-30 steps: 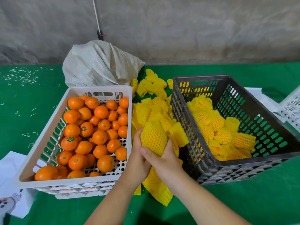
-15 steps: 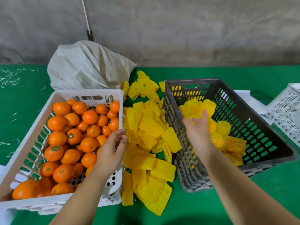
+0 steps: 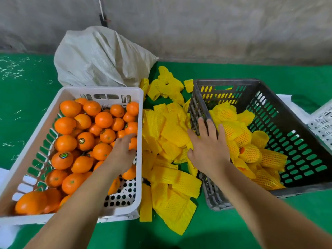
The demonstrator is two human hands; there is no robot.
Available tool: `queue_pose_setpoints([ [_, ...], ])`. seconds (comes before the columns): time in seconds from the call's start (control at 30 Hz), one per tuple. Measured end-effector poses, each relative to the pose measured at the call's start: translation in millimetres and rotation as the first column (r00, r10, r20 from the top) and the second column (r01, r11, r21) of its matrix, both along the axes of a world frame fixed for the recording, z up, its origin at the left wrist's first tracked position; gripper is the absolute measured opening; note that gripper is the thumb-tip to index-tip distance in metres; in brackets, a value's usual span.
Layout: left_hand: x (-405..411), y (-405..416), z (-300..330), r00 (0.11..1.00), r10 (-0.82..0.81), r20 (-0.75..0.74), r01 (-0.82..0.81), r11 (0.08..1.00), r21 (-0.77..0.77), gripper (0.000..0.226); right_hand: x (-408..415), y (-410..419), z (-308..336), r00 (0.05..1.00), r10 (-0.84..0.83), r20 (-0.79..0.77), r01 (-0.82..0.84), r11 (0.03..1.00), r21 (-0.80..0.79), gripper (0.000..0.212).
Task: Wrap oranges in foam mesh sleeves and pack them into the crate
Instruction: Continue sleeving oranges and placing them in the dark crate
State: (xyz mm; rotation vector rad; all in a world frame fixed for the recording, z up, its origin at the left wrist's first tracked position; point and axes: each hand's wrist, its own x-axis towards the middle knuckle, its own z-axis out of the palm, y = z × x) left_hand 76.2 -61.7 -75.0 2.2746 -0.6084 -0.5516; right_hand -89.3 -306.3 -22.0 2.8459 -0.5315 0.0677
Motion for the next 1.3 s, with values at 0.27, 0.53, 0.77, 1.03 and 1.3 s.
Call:
queue_pose_setpoints([
  [0.27,13,-12,-49,0.953,-0.279,0.118,0.094,0.643,0.76,0.08,47,-7,-37,0.844,0.139,-0.517,0.096,0.91,0.402,0.072],
  [0.53,0,-12,-43,0.893,-0.421,-0.157,0.348,0.425,0.836,0.097,63,-11,-52,0.936,0.117,-0.332,0.063,0.872,0.486,0.065],
  [0.77,-2,-23,-29,0.854,-0.517,0.052,0.21,0.435,0.875,0.084,60,-1,-39,0.995,-0.008,0.104,-0.069,0.702,0.708,0.033],
  [1.03,4,13,33,0.979,0.171,0.108,-0.194,0.944,0.265,0.06,23,95,-19,0.678,-0.723,0.129,-0.289,-0.101,0.952,0.027],
  [1.3,-111,-5,49,0.902,0.086,-0.422,-0.385,0.602,-0.7,0.064,-6,120,13,0.803,-0.59,0.083,-0.329,-0.323,0.887,0.018],
])
